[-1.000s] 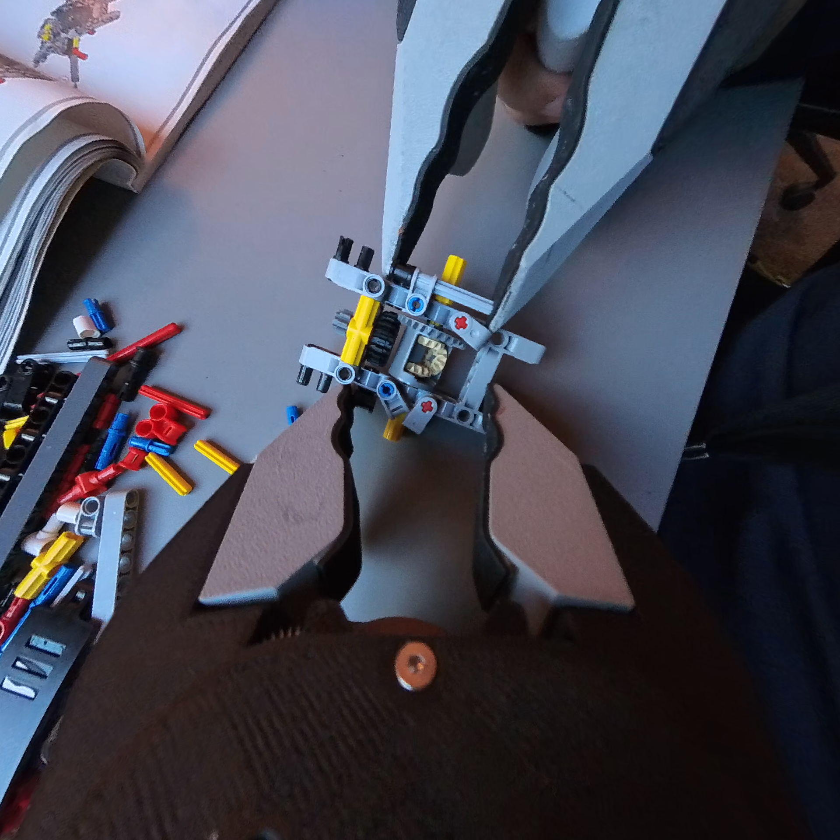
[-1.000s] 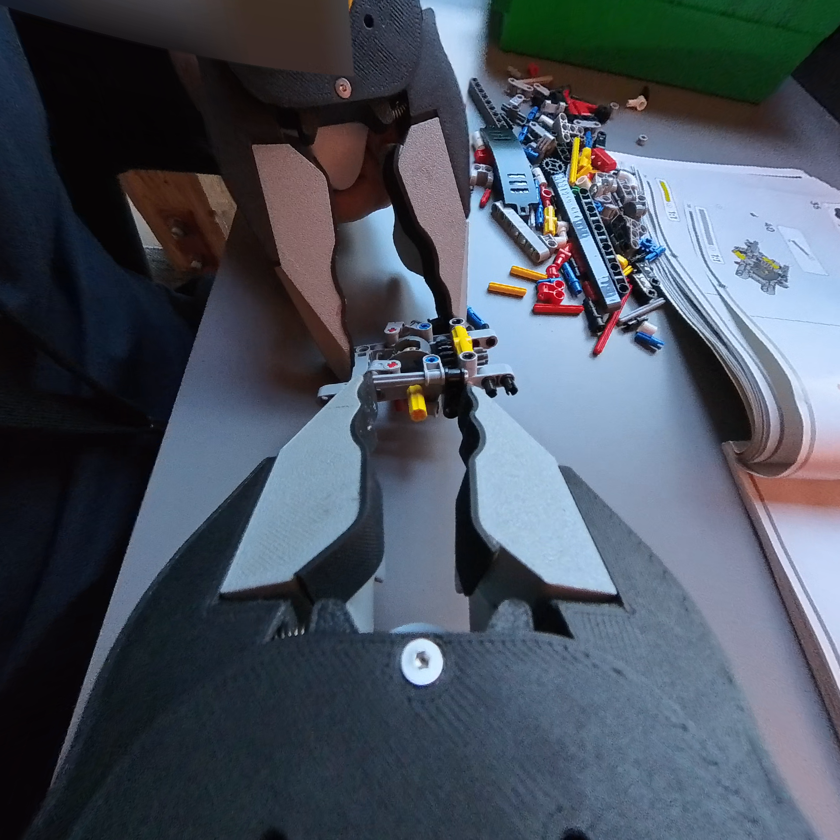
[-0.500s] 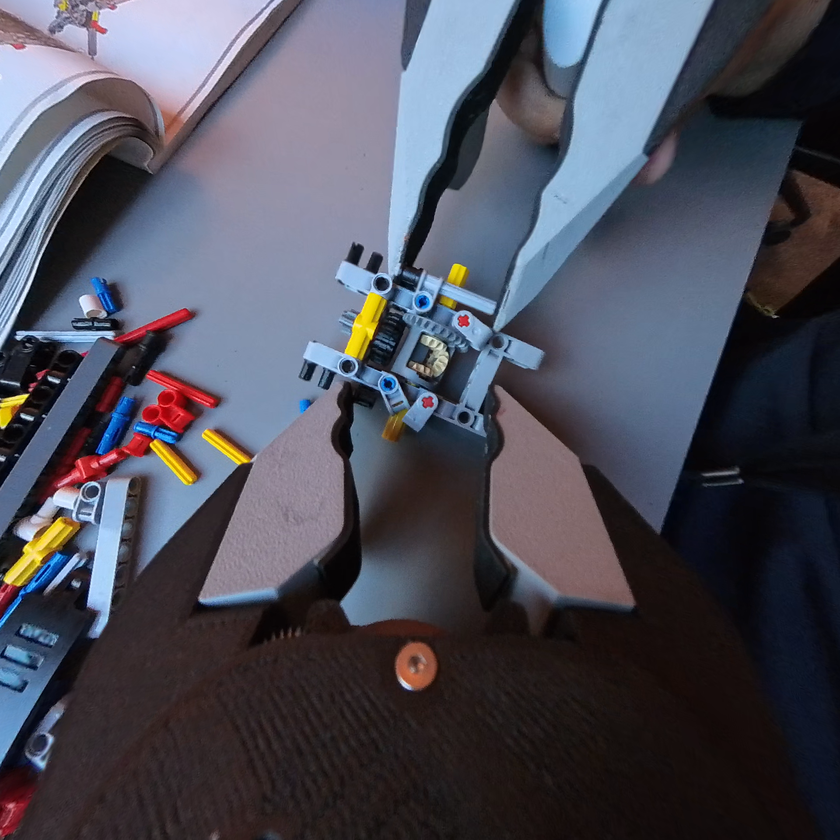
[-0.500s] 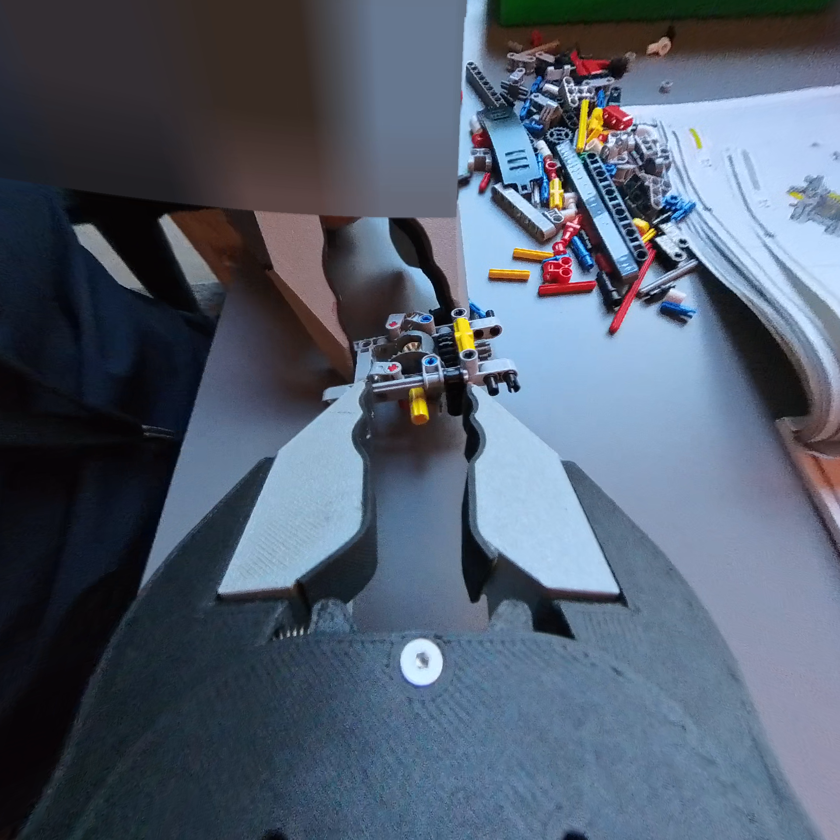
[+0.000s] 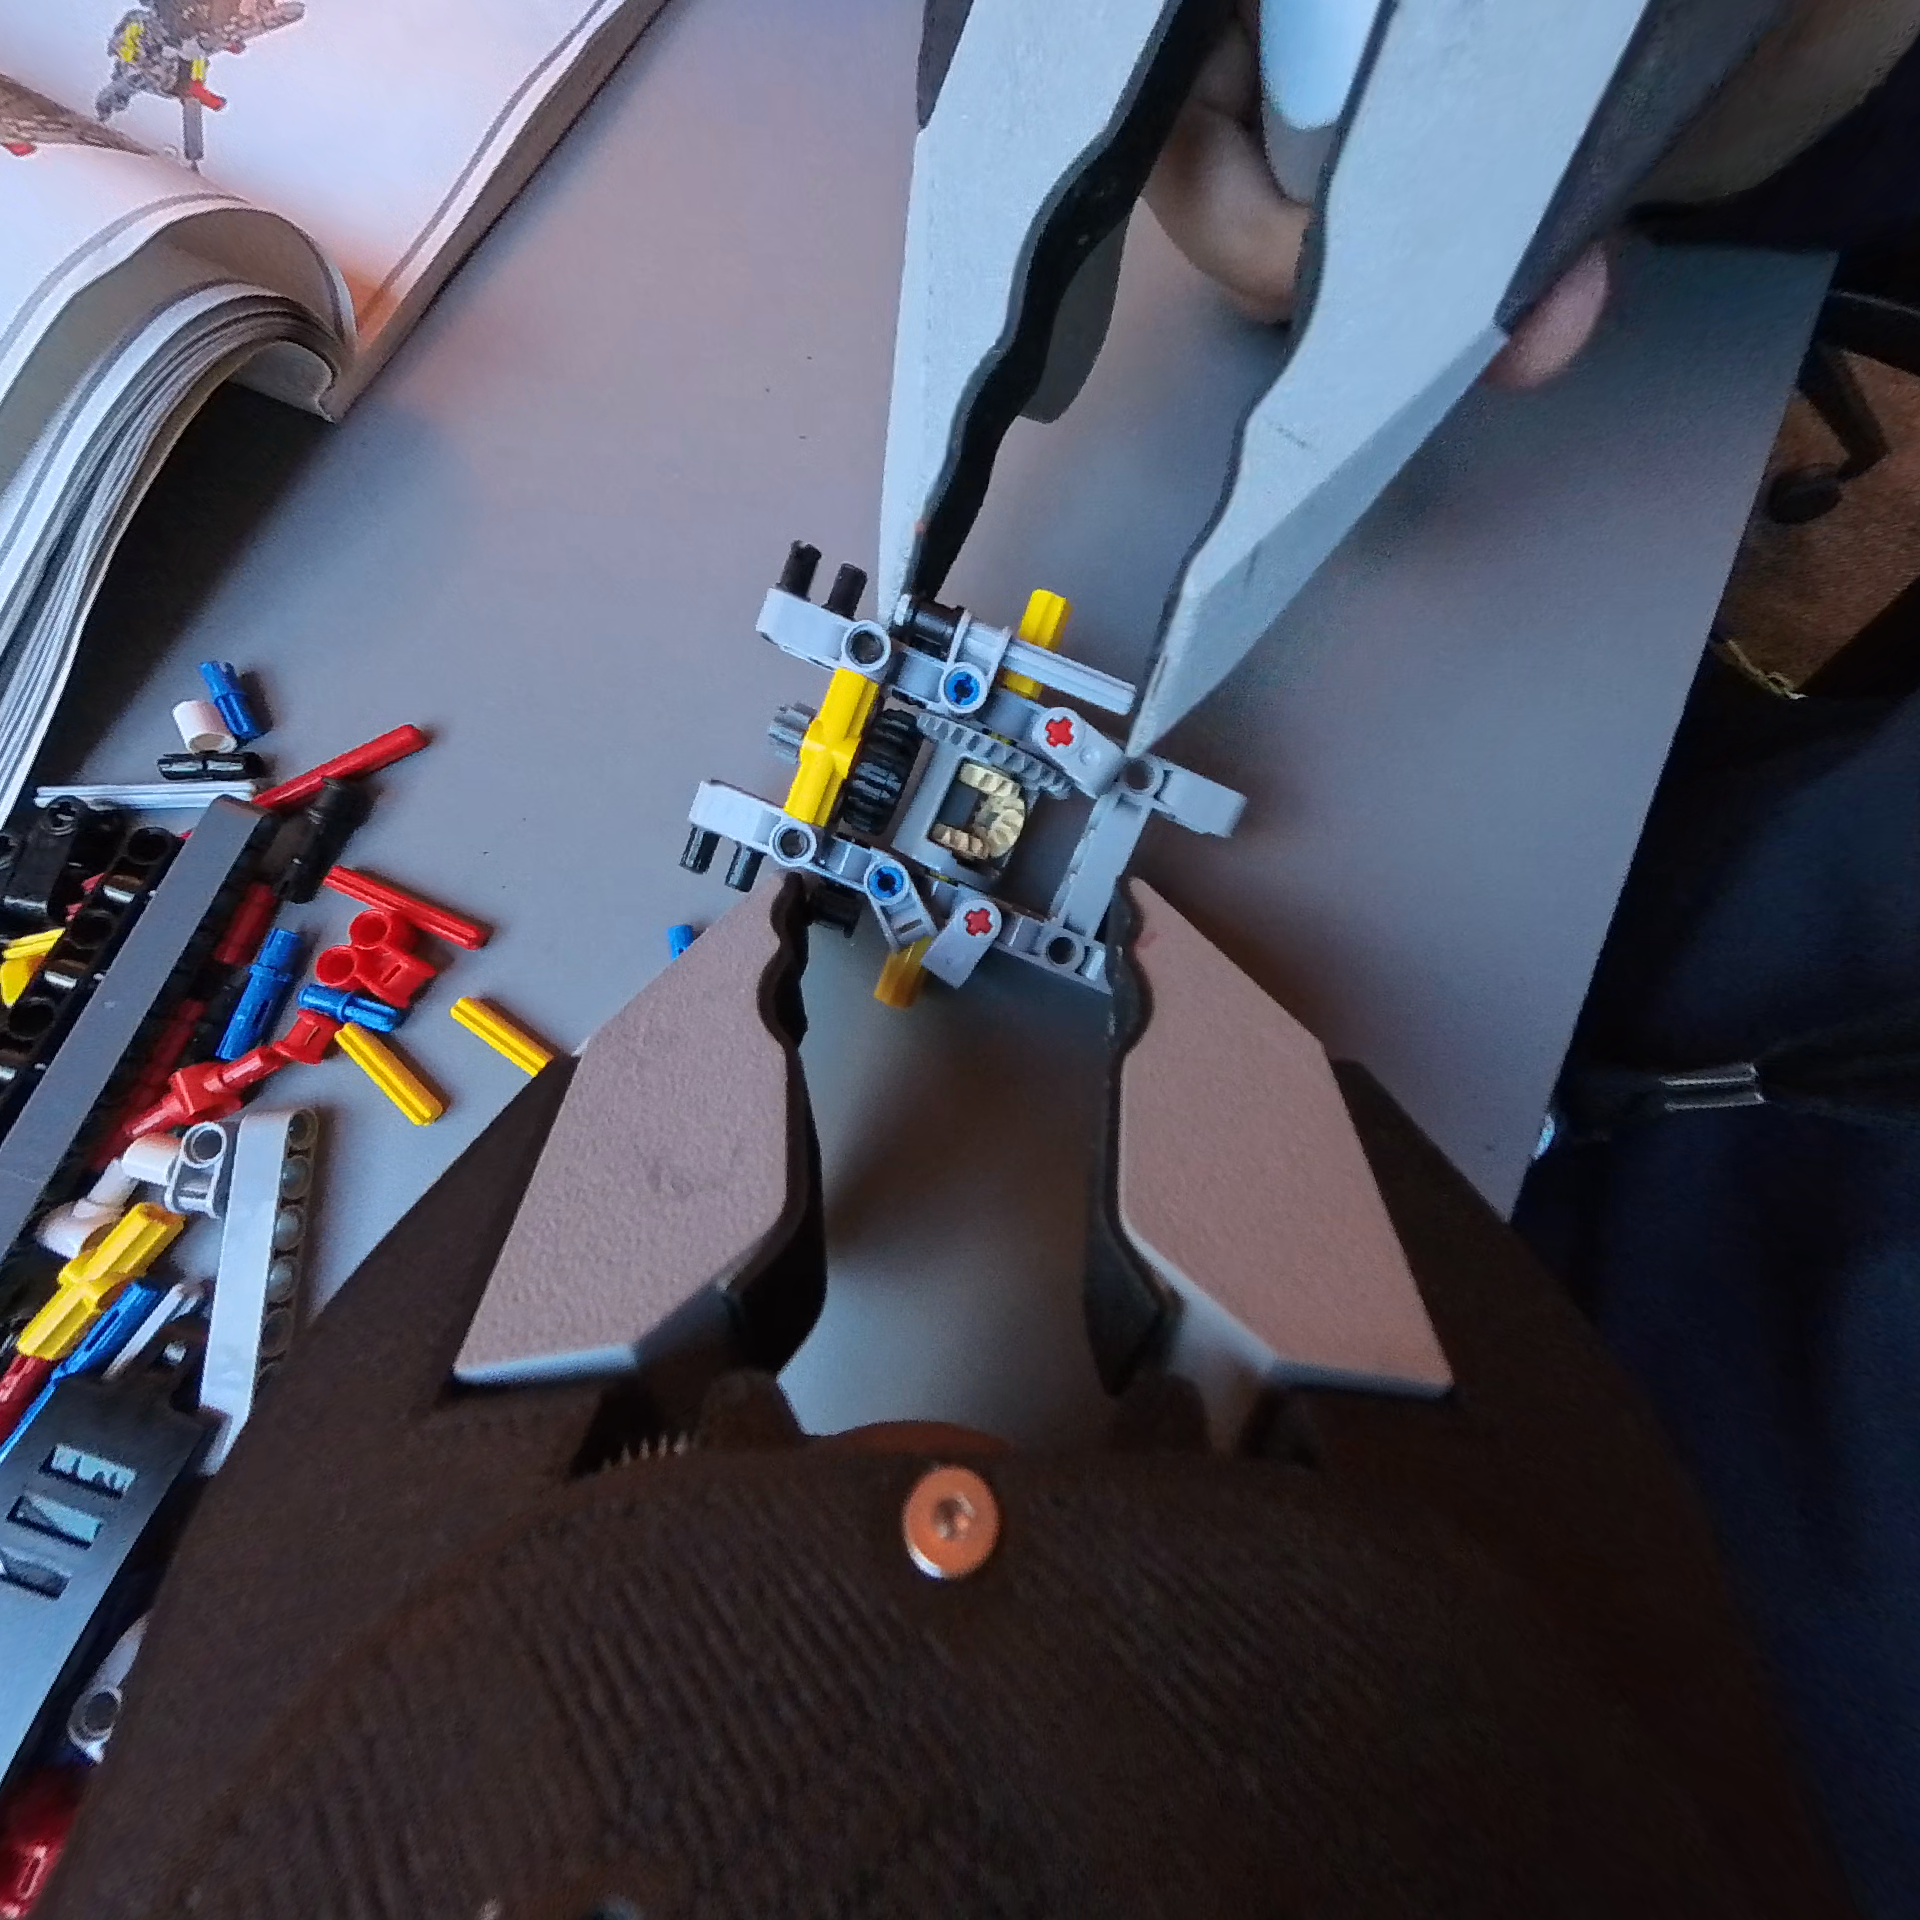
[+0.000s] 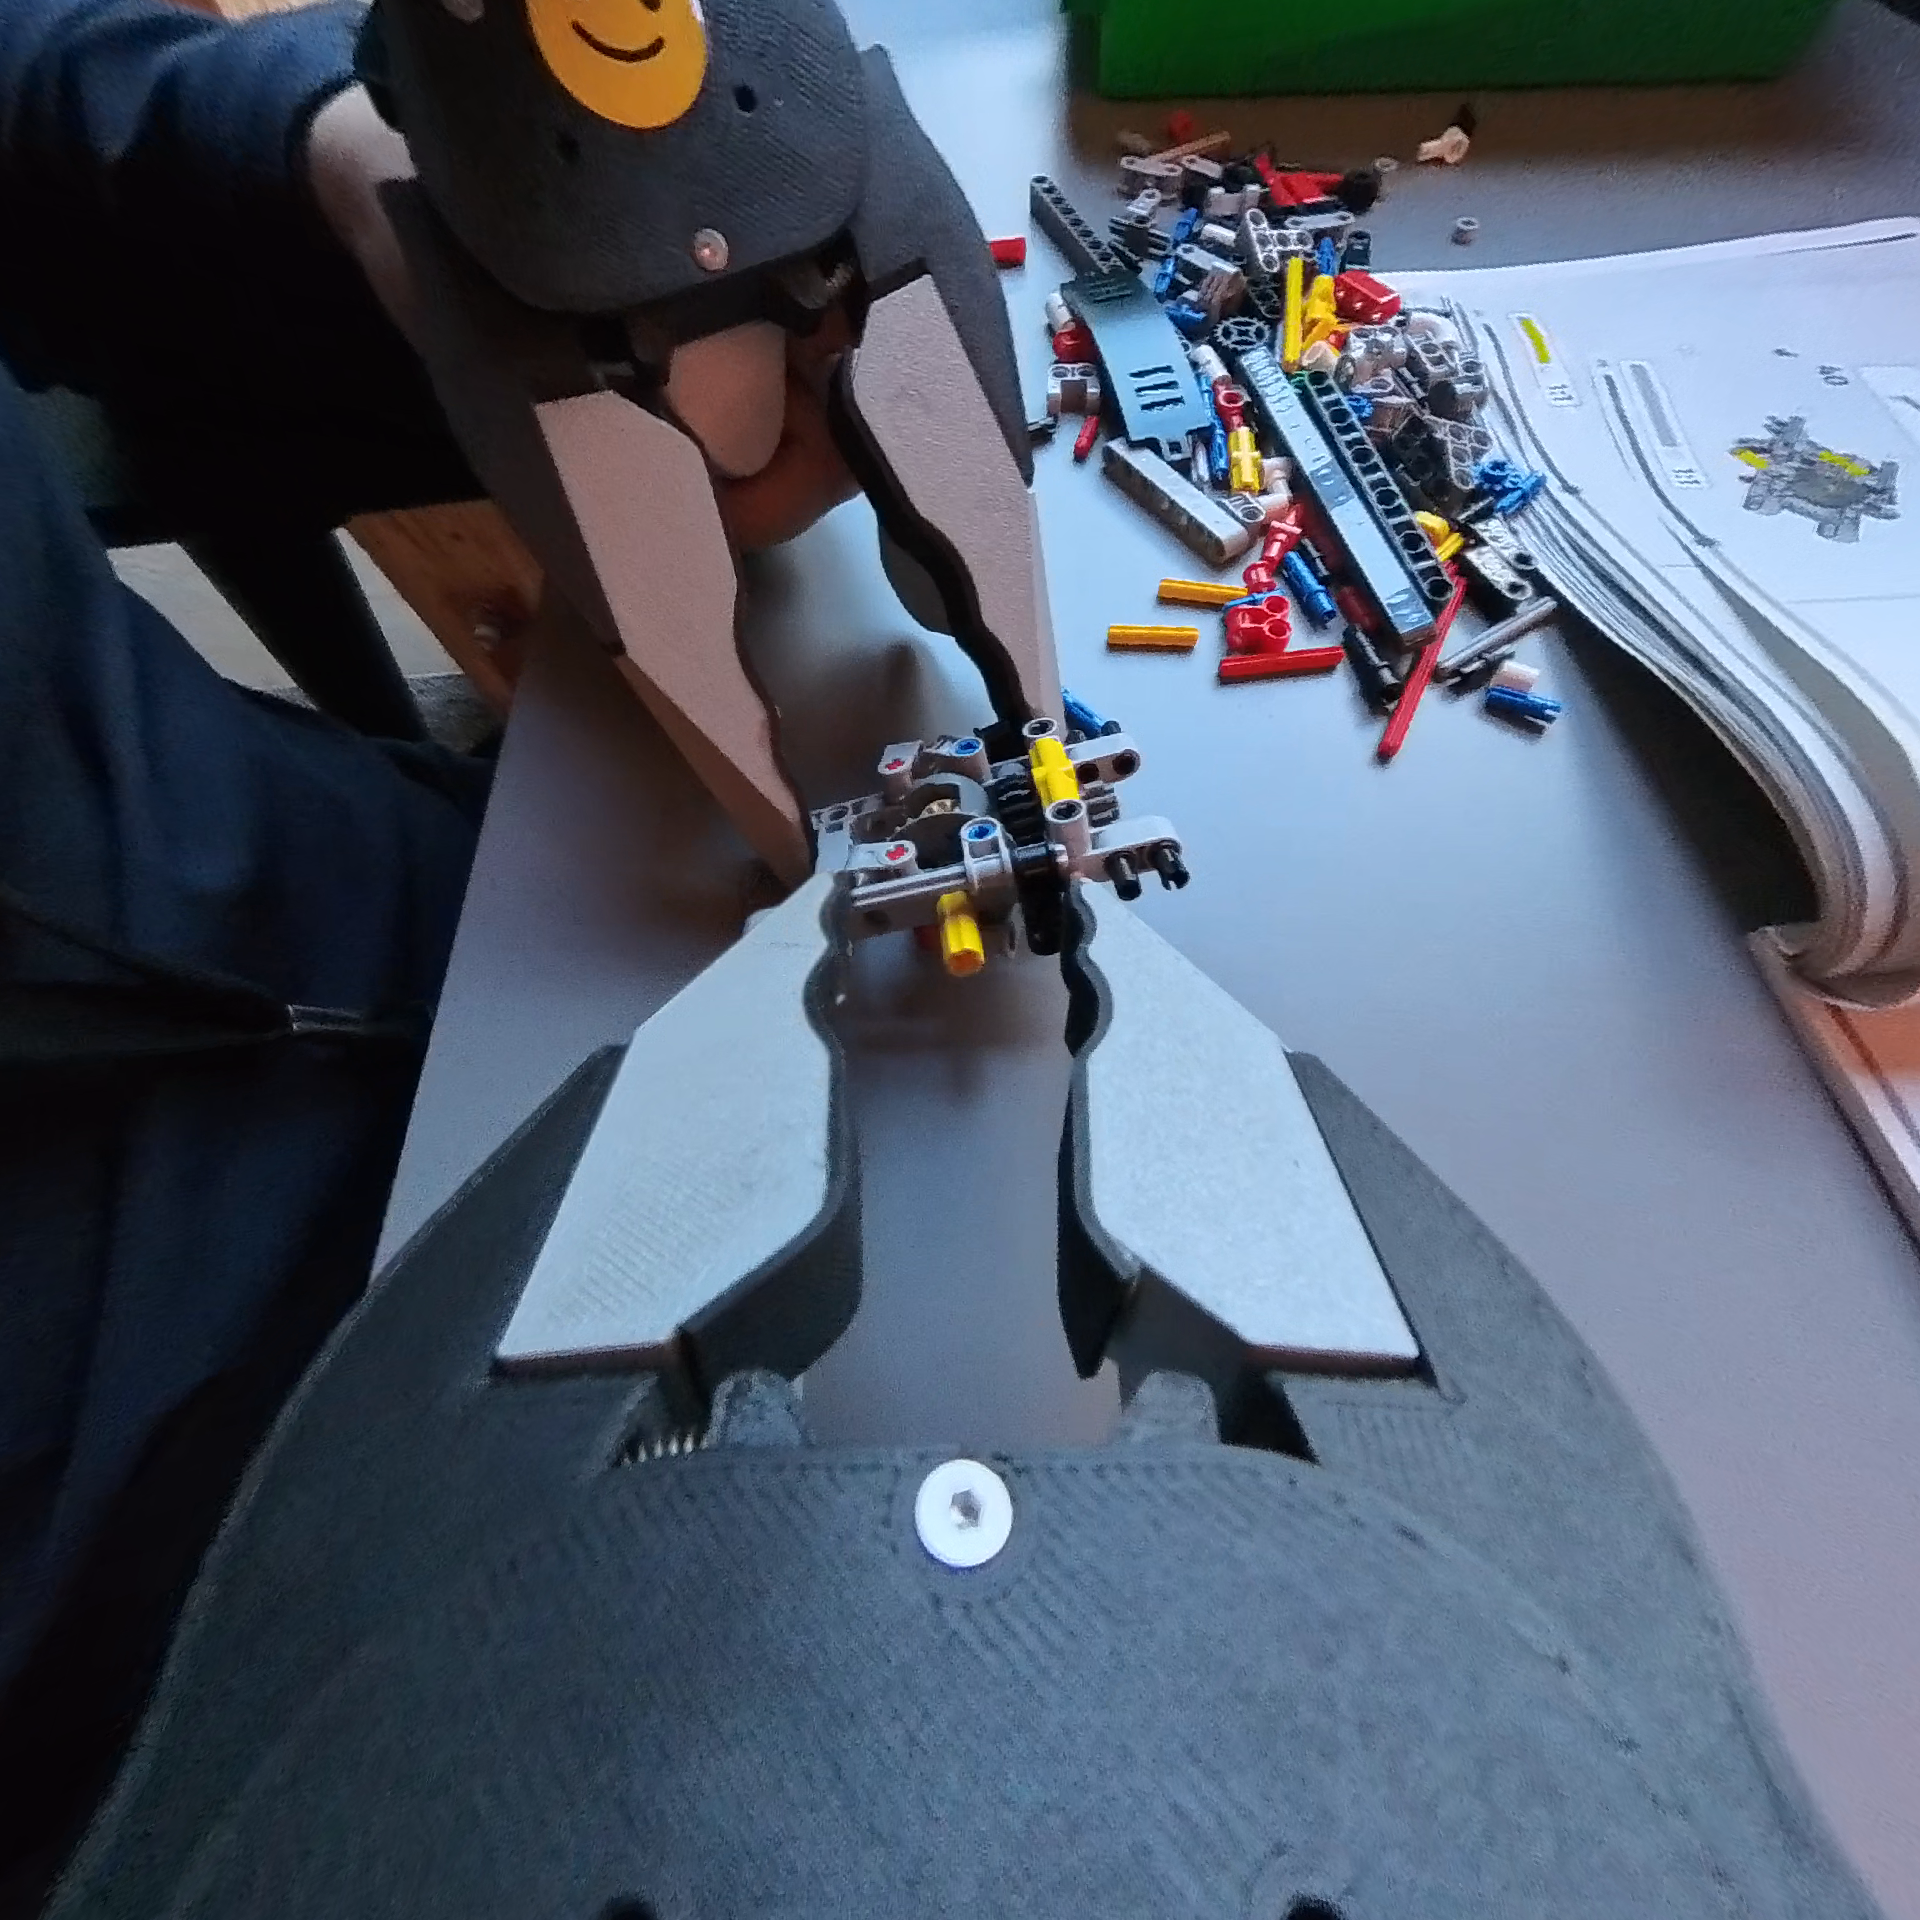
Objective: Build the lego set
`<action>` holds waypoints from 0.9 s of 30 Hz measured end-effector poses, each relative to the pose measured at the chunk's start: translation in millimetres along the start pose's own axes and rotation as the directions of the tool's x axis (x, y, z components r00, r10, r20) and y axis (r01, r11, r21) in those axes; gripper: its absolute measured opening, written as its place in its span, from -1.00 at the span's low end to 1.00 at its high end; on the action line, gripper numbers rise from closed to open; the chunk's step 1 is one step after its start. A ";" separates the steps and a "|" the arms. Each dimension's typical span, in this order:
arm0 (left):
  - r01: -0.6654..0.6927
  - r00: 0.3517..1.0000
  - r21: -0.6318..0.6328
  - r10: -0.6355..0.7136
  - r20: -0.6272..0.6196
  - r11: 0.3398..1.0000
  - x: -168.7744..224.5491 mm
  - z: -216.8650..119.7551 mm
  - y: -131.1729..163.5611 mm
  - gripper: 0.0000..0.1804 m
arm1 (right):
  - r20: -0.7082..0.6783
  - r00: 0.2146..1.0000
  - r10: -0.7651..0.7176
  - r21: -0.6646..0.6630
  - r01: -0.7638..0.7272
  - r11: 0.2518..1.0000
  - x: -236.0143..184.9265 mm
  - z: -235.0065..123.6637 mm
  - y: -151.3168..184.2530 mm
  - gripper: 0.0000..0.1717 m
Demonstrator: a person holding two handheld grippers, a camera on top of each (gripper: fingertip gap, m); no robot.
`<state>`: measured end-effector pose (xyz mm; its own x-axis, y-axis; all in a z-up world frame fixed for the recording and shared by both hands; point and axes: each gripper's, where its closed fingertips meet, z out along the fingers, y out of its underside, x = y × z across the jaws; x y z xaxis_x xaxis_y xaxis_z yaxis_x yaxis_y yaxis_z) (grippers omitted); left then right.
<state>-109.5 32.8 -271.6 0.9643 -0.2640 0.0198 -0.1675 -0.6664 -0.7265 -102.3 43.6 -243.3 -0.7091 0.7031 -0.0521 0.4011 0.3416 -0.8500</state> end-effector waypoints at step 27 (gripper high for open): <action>0.073 0.996 0.001 -0.073 0.045 0.997 -10.8 -0.5 -0.5 -0.38 | 0.109 0.975 0.192 -0.063 -0.186 0.981 9.5 5.2 6.8 -0.58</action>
<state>-119.9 35.7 -271.1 0.9823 -0.1826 0.0420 -0.0960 -0.6830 -0.7241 -109.3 49.3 -252.2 -0.6780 0.6834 -0.2709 0.5614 0.2435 -0.7909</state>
